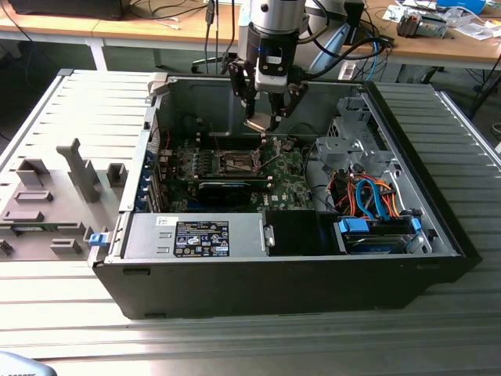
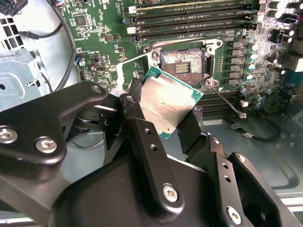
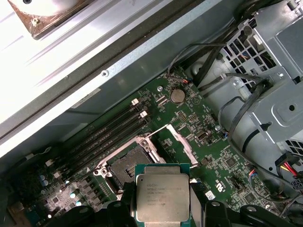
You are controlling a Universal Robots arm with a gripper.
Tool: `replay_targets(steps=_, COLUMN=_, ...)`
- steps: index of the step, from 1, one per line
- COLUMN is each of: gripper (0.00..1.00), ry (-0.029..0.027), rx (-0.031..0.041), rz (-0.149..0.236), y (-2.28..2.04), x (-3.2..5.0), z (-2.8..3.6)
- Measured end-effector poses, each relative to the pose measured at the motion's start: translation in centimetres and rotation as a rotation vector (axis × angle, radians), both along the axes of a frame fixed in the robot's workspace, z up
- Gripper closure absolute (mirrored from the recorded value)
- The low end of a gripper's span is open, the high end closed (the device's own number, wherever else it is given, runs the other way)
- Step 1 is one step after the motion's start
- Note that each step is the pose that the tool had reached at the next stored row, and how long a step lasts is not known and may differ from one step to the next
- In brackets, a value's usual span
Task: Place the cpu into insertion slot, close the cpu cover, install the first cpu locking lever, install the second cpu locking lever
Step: 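Place the cpu into insertion slot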
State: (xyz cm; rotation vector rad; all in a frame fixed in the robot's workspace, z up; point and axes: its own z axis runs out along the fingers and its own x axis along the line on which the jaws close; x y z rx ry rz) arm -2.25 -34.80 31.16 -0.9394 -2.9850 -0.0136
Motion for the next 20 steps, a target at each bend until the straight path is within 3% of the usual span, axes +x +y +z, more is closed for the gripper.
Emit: replay_targets(steps=20, gripper=0.45, ry=0.0000, rx=0.0000, rz=-0.009, y=0.00, x=0.00, z=-0.01)
